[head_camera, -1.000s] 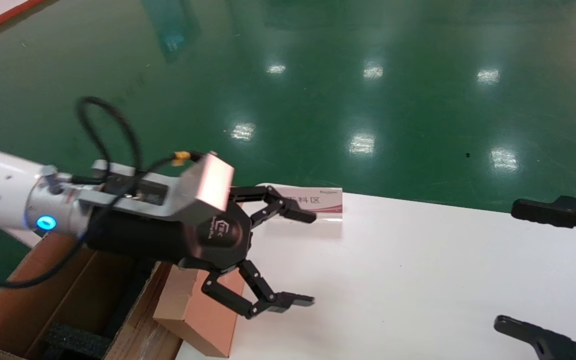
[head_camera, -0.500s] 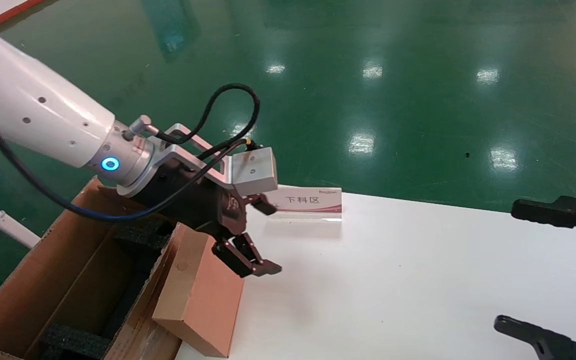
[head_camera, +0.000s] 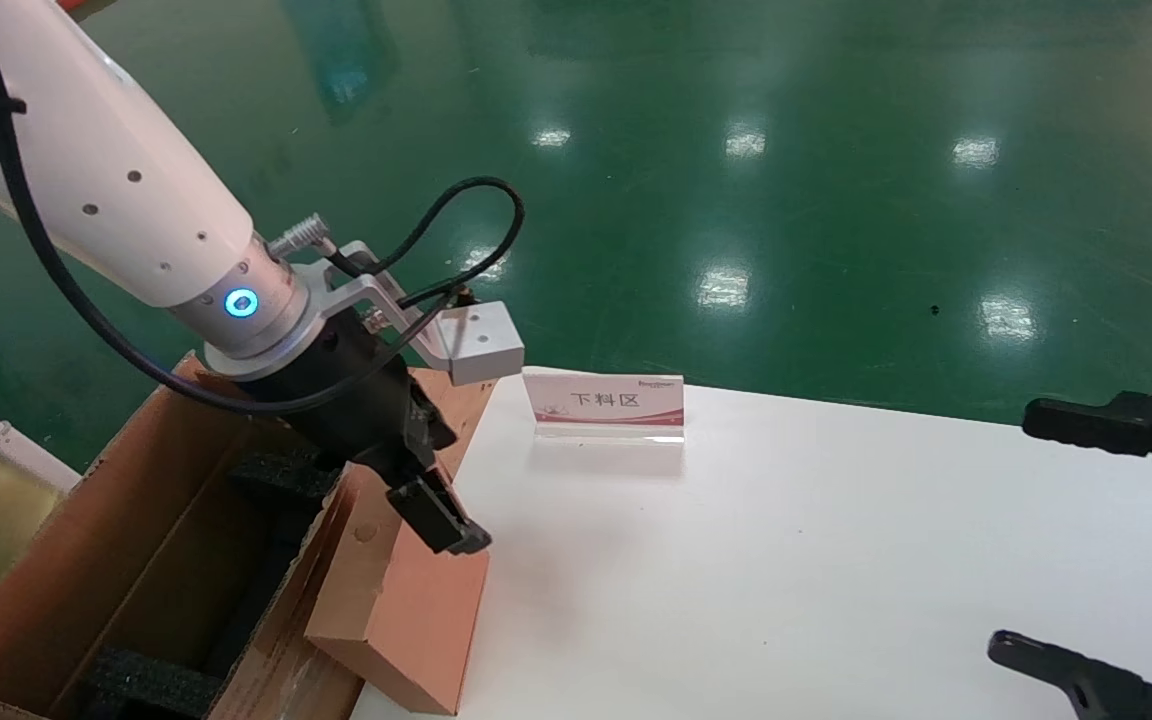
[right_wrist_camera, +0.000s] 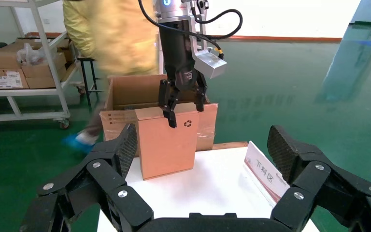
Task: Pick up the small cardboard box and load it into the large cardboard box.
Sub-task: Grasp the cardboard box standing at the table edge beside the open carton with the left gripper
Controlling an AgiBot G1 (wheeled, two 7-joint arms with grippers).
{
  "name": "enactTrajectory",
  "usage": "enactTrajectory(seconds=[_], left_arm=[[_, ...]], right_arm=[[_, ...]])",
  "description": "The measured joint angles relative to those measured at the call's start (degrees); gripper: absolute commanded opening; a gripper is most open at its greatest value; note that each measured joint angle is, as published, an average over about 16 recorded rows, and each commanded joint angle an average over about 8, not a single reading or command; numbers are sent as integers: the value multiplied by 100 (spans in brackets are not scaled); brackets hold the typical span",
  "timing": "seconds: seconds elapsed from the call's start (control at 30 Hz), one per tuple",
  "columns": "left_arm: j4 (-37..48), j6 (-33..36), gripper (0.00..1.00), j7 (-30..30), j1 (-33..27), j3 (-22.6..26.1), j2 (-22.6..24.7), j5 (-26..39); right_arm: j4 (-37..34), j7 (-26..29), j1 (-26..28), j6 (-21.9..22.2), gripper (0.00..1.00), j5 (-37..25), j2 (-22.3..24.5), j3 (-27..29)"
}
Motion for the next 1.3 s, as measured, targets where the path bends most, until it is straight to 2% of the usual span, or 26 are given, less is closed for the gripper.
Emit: enactTrajectory(seconds=[0.27, 0.53, 0.83, 1.3], left_arm=[[-8, -50, 100, -731, -712, 1128, 113, -264], [-6, -130, 100, -1158, -1087, 1868, 142, -531], [-2, -244, 100, -1363, -1218, 2322, 127, -667], [0, -398, 100, -1459, -1177, 2632, 59, -749]], right_arm=[[0, -2, 1, 1, 100, 2, 1, -3], [0, -3, 1, 3, 100, 4, 3, -7], [0, -5, 2, 4, 100, 7, 4, -10], [0, -8, 3, 7, 100, 11, 6, -16]])
